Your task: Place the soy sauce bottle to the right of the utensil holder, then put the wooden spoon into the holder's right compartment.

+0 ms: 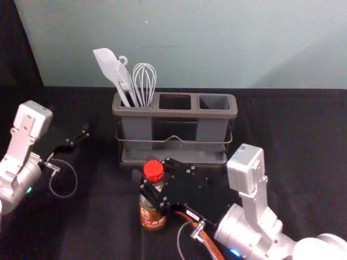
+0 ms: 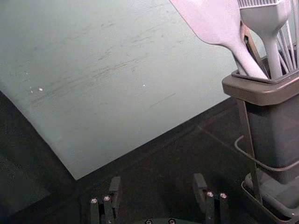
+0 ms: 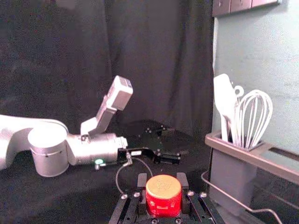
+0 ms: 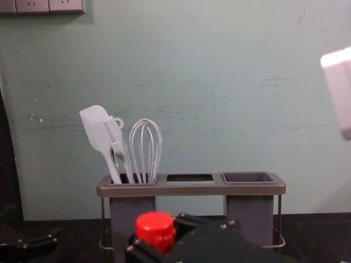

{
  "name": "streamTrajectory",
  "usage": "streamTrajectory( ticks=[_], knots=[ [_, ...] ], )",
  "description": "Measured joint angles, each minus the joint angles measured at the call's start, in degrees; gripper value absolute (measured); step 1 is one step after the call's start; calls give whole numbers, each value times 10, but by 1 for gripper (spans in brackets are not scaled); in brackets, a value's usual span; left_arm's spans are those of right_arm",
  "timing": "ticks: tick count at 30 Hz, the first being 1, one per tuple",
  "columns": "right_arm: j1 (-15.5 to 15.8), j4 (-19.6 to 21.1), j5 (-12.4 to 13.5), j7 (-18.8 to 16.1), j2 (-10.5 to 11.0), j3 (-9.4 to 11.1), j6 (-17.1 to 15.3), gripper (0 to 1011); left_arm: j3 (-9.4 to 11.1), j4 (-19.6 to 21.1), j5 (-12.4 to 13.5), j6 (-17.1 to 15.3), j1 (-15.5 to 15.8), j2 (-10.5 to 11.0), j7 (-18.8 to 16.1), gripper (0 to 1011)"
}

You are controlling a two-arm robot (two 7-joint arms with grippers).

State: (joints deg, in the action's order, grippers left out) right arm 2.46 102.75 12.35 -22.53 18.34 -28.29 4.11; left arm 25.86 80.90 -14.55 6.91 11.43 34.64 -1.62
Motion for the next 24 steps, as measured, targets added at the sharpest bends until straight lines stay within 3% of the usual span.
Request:
streamTrajectory(
  ticks=[12,18,24],
  knots=[
    [28,39,16,9,20,35,8,382,0,0,0,0,0,0,0,1000],
    [61,53,27,27,40,78,12,382,0,0,0,0,0,0,0,1000],
    [97,59,40,49,56,138,20,382,0,0,0,0,0,0,0,1000]
  ],
)
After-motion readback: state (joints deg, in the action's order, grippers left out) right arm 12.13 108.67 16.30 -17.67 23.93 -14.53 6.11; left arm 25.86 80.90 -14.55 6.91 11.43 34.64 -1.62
